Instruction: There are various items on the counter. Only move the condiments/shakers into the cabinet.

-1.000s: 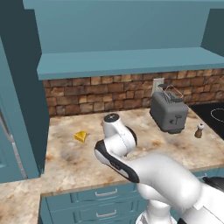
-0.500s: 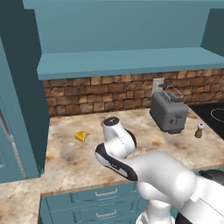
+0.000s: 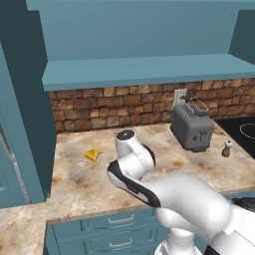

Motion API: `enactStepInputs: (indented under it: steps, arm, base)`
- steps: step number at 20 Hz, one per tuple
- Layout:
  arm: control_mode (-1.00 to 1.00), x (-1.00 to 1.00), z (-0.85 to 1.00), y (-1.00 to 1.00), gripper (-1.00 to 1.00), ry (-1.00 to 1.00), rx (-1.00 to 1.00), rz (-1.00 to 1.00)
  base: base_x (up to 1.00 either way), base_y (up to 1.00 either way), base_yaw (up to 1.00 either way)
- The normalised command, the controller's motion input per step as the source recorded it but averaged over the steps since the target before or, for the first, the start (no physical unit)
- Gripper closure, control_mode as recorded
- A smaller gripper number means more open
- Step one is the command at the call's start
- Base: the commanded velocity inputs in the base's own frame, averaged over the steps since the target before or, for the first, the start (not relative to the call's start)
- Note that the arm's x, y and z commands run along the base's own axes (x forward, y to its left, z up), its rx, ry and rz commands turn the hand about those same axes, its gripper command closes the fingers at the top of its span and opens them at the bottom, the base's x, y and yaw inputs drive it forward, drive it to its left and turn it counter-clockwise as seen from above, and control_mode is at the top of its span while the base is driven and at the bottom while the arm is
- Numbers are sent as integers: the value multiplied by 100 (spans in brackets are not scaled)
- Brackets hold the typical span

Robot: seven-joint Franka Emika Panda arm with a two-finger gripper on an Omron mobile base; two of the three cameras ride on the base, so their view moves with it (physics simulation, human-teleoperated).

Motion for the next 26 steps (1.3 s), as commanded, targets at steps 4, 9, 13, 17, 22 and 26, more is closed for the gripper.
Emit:
enactStepInputs:
  steps: [4, 9, 13, 17, 22, 26]
  arm:
    - [-100, -40, 100, -39, 100, -9, 18, 1]
    - [-100, -14, 100, -29, 100, -11, 14, 1]
    - [-100, -6, 100, -39, 100, -30, 9, 0]
    - [-100, 0, 100, -28, 100, -18, 3, 0]
    - [-100, -2, 100, -19, 100, -3, 0, 0]
    - [-100, -13, 100, -11, 100, 0, 0, 0]
  base:
    - [0, 0, 0]
    - [0, 0, 0]
    - [0, 0, 0]
    - [0, 0, 0]
    - [0, 0, 0]
    - [0, 0, 0]
